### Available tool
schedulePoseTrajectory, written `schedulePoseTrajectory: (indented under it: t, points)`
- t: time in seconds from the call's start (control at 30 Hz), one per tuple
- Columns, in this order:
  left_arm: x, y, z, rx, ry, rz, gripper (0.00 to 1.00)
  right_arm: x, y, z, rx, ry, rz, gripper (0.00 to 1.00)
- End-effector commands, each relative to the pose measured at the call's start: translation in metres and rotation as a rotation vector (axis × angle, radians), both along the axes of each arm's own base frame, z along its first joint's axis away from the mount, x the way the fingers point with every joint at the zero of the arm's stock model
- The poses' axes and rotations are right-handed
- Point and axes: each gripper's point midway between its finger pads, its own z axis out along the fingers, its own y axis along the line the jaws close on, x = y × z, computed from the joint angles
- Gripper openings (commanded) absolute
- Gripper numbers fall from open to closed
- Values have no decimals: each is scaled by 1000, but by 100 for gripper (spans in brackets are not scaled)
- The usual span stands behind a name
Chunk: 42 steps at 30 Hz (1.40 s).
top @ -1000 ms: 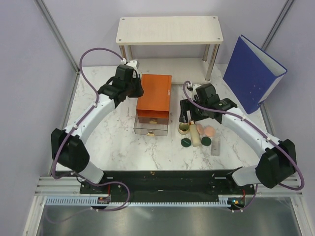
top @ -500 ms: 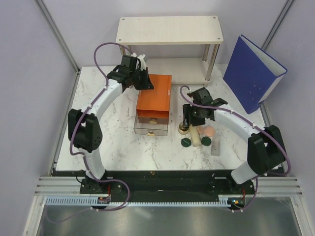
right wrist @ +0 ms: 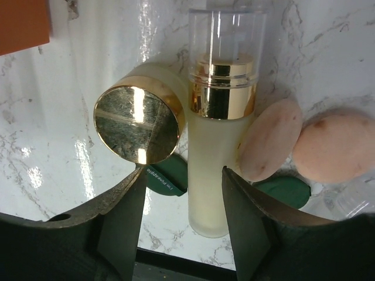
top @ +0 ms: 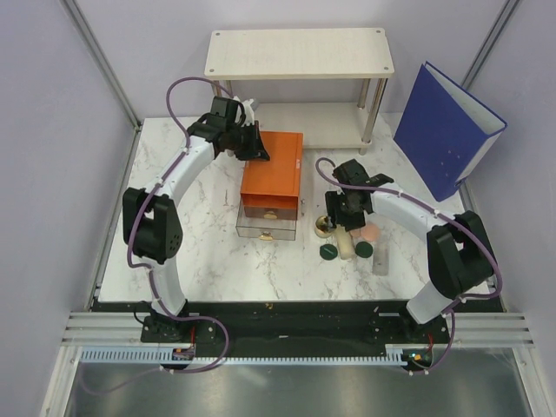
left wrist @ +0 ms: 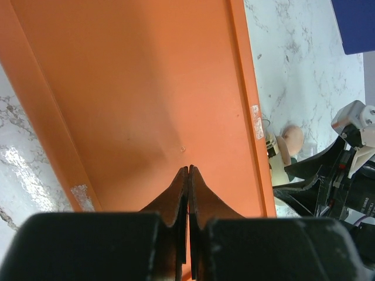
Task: Organize the makeup
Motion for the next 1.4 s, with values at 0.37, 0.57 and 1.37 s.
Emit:
schedulePoseTrajectory:
  t: [0.37, 0.57, 1.37]
  points:
    - [0, -4, 9, -6, -40, -60, 2, -5, -25, -49, -153, 62, -14, 66]
    - [-1, -3, 9, -4, -40, -62, 2, -5, -28, -65, -178, 86, -22, 65]
    - [-3, -2, 2, 1, -25, -65, 2, 19, -17, 72, -79, -178, 16, 0]
